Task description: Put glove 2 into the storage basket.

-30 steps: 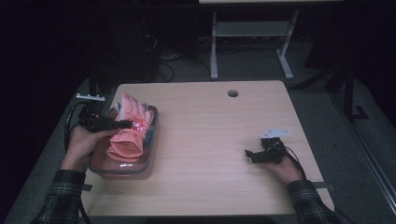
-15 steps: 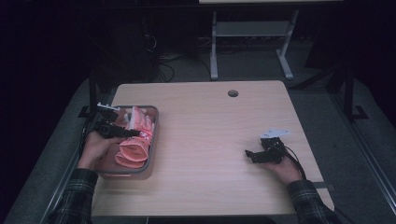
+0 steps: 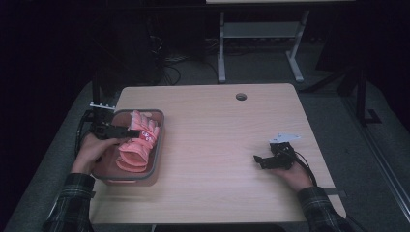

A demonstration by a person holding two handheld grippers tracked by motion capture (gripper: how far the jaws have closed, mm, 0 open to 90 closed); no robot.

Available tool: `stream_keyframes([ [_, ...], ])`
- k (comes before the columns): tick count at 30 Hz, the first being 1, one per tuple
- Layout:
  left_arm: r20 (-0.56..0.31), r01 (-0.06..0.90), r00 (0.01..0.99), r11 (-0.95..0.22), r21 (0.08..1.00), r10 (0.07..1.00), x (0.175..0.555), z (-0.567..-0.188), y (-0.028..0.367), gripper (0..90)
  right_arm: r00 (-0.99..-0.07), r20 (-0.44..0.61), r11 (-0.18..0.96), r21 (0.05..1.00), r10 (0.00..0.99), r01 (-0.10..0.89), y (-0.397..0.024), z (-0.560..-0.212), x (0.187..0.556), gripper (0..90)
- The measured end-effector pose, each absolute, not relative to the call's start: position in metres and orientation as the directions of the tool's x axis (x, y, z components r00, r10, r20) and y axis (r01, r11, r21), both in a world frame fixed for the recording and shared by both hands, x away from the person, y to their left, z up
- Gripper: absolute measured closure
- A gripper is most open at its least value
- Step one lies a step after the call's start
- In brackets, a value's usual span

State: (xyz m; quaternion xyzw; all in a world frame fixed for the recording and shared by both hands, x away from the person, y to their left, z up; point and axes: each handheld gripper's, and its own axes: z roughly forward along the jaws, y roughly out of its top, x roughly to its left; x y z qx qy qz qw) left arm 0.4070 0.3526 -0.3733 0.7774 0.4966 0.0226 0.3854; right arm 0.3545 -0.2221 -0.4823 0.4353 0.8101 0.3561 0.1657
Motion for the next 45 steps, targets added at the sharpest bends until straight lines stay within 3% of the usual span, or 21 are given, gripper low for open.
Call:
stream_keyframes([
  [9,-0.264,0.673,0.552,-0.234,0.702,0.791,0.394,-0.336,0.351,13.7,-0.566,0.041,0.368,0.721,0.823,0.587,-0.222,-0.482,0.355,12.9],
  [22,-0.198,0.562,0.66,-0.302,0.77,0.725,0.382,-0.314,0.285,13.7,-0.567,0.041,0.368,0.721,0.823,0.587,-0.222,-0.482,0.355,12.9],
  [33,-0.171,0.503,0.727,-0.347,0.791,0.665,0.369,-0.317,0.223,14.1,-0.569,0.042,0.369,0.721,0.821,0.586,-0.222,-0.482,0.354,13.0],
  [45,-0.155,0.466,0.788,-0.414,0.782,0.596,0.354,-0.351,0.148,14.1,-0.57,0.046,0.368,0.721,0.82,0.587,-0.222,-0.482,0.354,12.9],
])
